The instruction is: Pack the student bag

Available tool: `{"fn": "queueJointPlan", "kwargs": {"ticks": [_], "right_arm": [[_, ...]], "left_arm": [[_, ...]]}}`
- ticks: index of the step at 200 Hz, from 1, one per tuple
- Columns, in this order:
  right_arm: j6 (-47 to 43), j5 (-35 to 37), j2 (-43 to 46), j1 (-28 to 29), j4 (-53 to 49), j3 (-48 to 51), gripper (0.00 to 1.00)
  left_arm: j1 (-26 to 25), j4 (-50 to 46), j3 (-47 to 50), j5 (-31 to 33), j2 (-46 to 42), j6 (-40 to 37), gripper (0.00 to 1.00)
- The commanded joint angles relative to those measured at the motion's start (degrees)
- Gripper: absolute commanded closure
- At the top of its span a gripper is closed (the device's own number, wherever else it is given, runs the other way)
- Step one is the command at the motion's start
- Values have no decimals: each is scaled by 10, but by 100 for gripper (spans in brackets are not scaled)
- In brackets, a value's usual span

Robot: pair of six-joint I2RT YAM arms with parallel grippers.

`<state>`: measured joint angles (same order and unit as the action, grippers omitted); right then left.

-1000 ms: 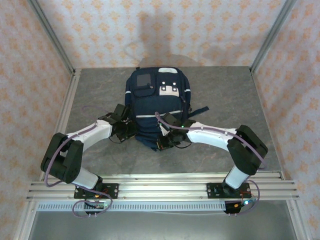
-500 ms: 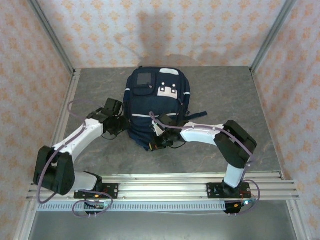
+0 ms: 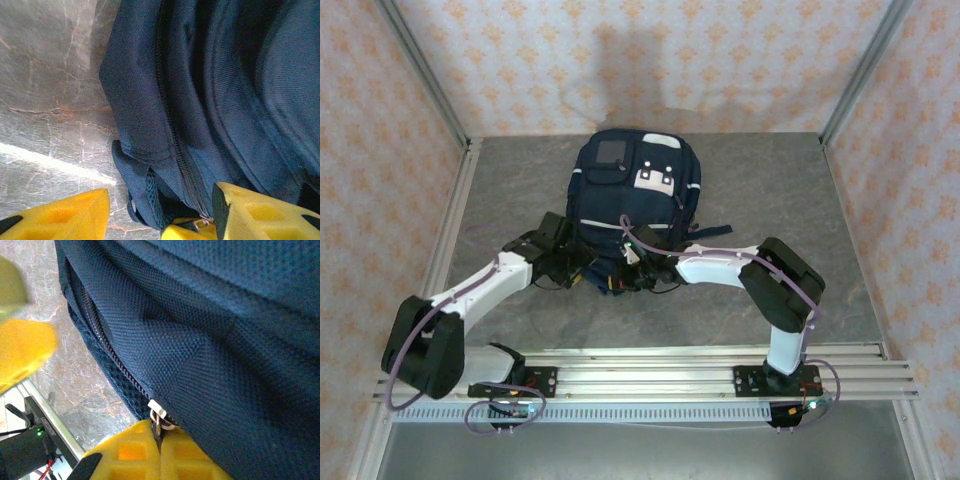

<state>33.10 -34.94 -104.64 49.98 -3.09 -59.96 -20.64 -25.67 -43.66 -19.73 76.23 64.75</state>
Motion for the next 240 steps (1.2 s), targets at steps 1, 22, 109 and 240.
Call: {"fn": "queueJointPlan", "kwargs": {"ticks": [1,22,109,240], "right_arm": [[24,41,-14,-6,6,-15,100],[20,47,-10,-6,-3,-16,100],[-49,92,20,-6,-126,-31,100],[-184,149,91,-28,-273,7,100]], "left_arm": [[-12,3,-29,14,40,32,49],[-15,-6,-41,21,77,24,58],[-8,-55,-41,63,121,-19,94],[12,-84,-19,77,88,-60,94]]}}
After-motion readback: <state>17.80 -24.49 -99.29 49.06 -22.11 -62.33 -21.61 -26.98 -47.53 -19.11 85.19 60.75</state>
